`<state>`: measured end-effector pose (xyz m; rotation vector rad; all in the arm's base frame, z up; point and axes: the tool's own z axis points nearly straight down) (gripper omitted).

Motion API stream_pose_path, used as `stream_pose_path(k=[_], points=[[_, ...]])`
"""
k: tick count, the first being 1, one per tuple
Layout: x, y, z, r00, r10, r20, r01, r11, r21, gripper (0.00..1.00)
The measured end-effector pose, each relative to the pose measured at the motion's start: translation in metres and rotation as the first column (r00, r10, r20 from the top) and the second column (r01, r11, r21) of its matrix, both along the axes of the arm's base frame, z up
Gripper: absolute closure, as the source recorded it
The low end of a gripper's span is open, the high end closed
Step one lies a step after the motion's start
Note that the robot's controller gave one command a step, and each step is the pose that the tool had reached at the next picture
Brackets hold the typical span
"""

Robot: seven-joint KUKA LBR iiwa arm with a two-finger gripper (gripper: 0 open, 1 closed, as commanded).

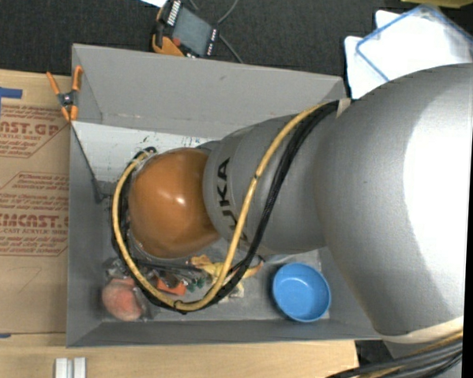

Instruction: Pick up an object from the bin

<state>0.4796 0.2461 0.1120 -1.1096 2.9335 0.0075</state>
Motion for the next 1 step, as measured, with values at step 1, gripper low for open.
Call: stream_pose_path(k=[1], points=[[0.0023, 0.0010, 0.0502, 1.000, 0.000, 0.007, 0.000, 1.000, 0.004, 1.00]])
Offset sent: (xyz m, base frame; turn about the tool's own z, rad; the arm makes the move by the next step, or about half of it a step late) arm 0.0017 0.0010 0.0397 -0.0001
